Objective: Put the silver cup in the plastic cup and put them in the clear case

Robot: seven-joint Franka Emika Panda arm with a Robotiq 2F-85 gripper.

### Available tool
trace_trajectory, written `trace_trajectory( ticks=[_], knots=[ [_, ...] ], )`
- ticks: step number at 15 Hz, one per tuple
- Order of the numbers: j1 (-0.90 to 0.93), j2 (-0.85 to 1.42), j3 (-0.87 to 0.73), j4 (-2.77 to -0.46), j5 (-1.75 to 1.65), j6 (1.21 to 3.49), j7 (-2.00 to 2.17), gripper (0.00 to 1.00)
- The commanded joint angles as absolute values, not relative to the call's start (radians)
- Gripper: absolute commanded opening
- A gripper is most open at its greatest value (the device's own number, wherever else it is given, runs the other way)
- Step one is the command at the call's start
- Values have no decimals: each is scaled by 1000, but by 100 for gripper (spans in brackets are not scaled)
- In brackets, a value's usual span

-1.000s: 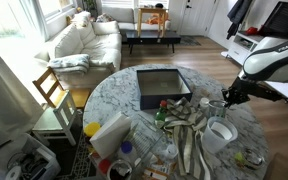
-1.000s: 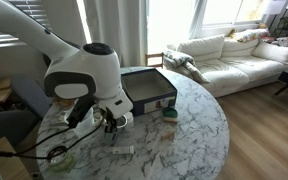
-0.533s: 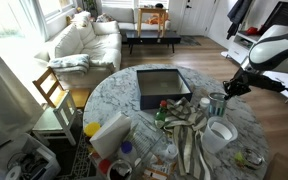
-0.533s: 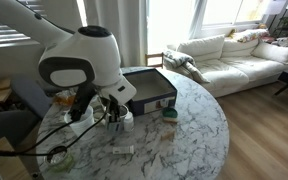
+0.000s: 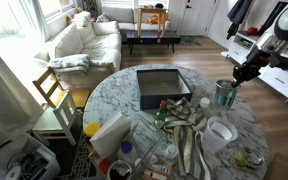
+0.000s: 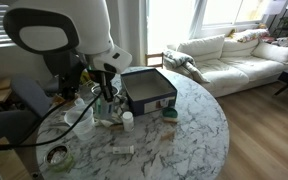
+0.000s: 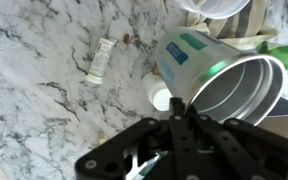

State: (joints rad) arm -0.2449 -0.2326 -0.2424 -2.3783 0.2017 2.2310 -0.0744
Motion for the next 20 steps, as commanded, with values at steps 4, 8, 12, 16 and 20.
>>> trace_trajectory(
  ticks=[4,8,12,16,20],
  knots=[
    [-170,-385,-282,-2424,343,2047,-352,1],
    [-157,-408,-275,-2466,321,1978,-415,1],
    [-158,-405,-256,-2543,294,2049,-424,1],
    [-155,-399,-251,-2615,309,2197,-411,1],
    [-147,-398,-254,-2662,309,2300,-405,1]
  ],
)
